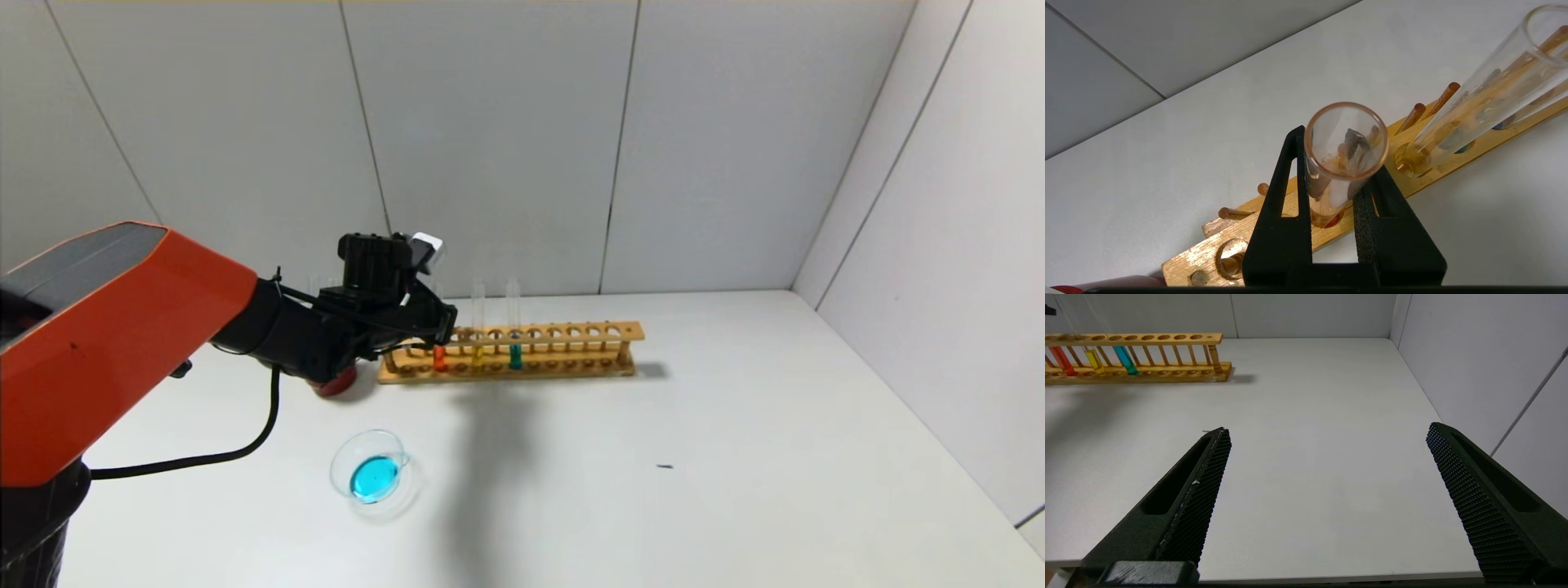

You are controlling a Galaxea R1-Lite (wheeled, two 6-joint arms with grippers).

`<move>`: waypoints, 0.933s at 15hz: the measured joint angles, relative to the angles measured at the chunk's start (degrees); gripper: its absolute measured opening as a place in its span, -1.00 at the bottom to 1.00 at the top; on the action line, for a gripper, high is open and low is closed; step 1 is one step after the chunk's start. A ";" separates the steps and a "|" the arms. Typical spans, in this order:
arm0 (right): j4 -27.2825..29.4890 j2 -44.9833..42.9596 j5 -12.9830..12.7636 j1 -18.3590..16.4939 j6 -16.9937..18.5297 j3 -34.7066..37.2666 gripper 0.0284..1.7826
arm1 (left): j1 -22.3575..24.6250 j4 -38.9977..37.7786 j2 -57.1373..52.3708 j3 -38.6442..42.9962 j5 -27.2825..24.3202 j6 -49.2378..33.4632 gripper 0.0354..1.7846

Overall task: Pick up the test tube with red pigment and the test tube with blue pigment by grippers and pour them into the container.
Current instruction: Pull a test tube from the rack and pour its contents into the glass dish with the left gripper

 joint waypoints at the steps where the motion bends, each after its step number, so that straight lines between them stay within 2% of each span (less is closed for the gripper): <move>1: 0.00 0.00 0.00 0.00 -0.02 0.00 0.96 | -0.09 0.41 -0.26 -0.55 0.09 0.28 -0.66; 4: 0.00 0.00 0.00 0.00 -0.02 0.00 0.96 | -0.12 3.89 -2.67 -3.35 1.23 1.02 -0.66; 10: 0.00 0.00 0.00 0.00 -0.02 0.00 0.96 | -0.11 15.23 -11.03 -16.12 2.44 1.79 -0.66; 12: 0.00 0.00 0.00 0.00 -0.05 0.00 0.96 | -0.06 18.47 -14.60 -17.09 2.72 2.62 -0.66; 14: 0.00 0.00 0.00 0.00 0.00 0.00 0.96 | 0.66 21.81 -18.52 -13.89 2.71 7.06 -0.66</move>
